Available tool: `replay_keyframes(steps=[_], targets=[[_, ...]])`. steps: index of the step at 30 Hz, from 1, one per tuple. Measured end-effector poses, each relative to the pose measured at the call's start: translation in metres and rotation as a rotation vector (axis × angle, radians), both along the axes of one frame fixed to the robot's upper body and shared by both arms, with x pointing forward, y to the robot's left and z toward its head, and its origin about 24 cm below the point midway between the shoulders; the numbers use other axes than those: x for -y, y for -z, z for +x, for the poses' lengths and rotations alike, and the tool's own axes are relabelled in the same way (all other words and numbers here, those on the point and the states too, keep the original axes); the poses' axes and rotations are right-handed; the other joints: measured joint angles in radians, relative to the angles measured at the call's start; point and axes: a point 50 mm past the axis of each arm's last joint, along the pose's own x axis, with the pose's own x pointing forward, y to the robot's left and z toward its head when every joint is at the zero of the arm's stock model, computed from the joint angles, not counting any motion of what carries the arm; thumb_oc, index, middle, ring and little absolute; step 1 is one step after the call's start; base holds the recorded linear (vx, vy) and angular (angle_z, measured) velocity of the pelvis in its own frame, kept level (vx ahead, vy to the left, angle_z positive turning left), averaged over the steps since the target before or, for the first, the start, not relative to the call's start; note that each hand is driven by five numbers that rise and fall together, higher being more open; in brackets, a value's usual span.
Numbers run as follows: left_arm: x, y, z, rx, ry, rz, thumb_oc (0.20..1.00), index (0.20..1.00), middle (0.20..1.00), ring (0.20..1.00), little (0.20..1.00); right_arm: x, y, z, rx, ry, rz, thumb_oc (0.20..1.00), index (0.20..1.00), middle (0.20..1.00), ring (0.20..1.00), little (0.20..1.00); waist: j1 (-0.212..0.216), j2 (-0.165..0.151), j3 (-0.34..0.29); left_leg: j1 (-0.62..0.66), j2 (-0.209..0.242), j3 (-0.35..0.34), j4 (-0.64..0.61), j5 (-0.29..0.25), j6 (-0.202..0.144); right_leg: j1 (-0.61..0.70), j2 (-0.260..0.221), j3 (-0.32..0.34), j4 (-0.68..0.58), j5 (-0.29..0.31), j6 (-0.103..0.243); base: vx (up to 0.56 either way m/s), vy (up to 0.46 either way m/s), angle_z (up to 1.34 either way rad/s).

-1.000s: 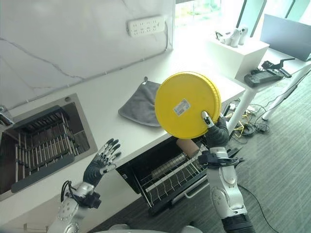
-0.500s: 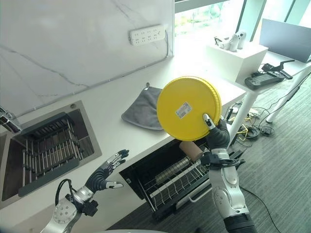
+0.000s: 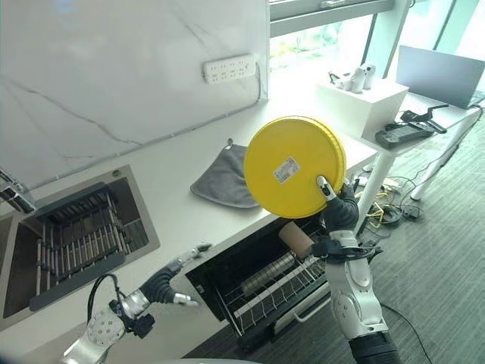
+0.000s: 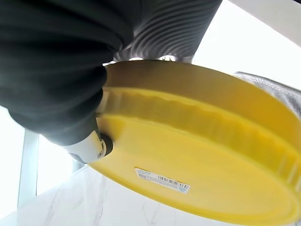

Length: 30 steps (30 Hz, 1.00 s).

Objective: Place the dishes in the dishwasher.

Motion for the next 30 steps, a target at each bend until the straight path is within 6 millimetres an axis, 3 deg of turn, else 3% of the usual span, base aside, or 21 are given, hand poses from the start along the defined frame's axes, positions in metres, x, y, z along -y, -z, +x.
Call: replay_keyframes(steps=[2,5,9,14,17,19,24,30], targets=[[0.011,0.016,-0.008,-0.078,-0.041,-0.025,1.000,1.000,1.000,1.000,1.000,-0.003,0.003,-0.001,-0.011,-0.009,0.006,0.200,0.200,0.200,0.200,0.200,-0.028,-0.014,-0.001,0.003,0.002,0.019,0.000,0.004,-0.005,0.002,0.001,0.000,-0.021,0.015,-0.003,0.02,-0.040,-0.31],[0.019,0.022,-0.012,-0.112,-0.107,-0.078,1.000,1.000,1.000,1.000,1.000,0.002,0.009,-0.001,-0.033,0.015,0.009,0.200,0.200,0.200,0.200,0.200,-0.039,-0.038,0.000,0.013,0.013,0.033,0.000,0.004,-0.005,0.013,0.019,0.000,-0.047,0.040,-0.012,0.01,-0.062,-0.17],[0.023,0.014,-0.002,-0.089,-0.162,-0.179,1.000,1.000,1.000,1.000,1.000,0.005,0.007,-0.001,-0.024,0.041,0.031,0.200,0.200,0.200,0.200,0.200,-0.036,-0.037,0.000,0.017,0.024,0.033,0.000,0.004,-0.005,0.018,0.033,-0.002,-0.047,0.045,-0.004,-0.01,-0.064,-0.01],[0.035,-0.001,0.002,-0.041,-0.106,-0.239,1.000,1.000,1.000,1.000,1.000,0.005,0.009,-0.001,-0.035,0.067,0.047,0.200,0.200,0.200,0.200,0.200,-0.040,-0.043,0.004,0.018,0.024,0.033,0.000,0.004,-0.005,0.019,0.033,-0.003,-0.048,0.045,-0.004,-0.01,-0.054,0.01],[0.040,-0.017,0.014,0.011,-0.084,-0.294,1.000,1.000,1.000,1.000,1.000,0.004,0.009,-0.001,-0.033,0.068,0.054,0.200,0.200,0.200,0.200,0.200,-0.040,-0.047,0.007,0.018,0.024,0.035,0.000,0.003,-0.003,0.018,0.032,-0.001,-0.048,0.044,-0.001,-0.01,-0.023,0.00],[0.041,-0.018,0.019,0.009,-0.085,-0.280,1.000,1.000,1.000,1.000,1.000,0.004,0.008,-0.001,-0.027,0.070,0.055,0.200,0.200,0.200,0.200,0.200,-0.041,-0.046,0.007,0.018,0.024,0.036,0.000,0.003,-0.003,0.018,0.032,-0.001,-0.048,0.042,0.002,0.00,0.000,0.00],[0.037,-0.006,0.017,-0.054,-0.130,-0.237,1.000,1.000,1.000,1.000,1.000,0.004,0.008,-0.001,-0.026,0.072,0.056,0.200,0.200,0.200,0.200,0.200,-0.042,-0.041,0.013,0.018,0.023,0.042,0.000,0.002,-0.003,0.015,0.032,0.003,-0.048,0.042,0.002,0.00,-0.002,-0.01],[0.018,0.035,-0.006,-0.206,-0.281,-0.108,1.000,1.000,1.000,1.000,1.000,0.005,0.008,-0.001,-0.024,0.072,0.053,0.200,0.200,0.200,0.200,0.200,-0.039,-0.034,0.019,0.018,0.022,0.046,0.000,-0.001,-0.003,0.012,0.032,0.007,-0.047,0.045,-0.003,0.00,0.035,-0.01]])
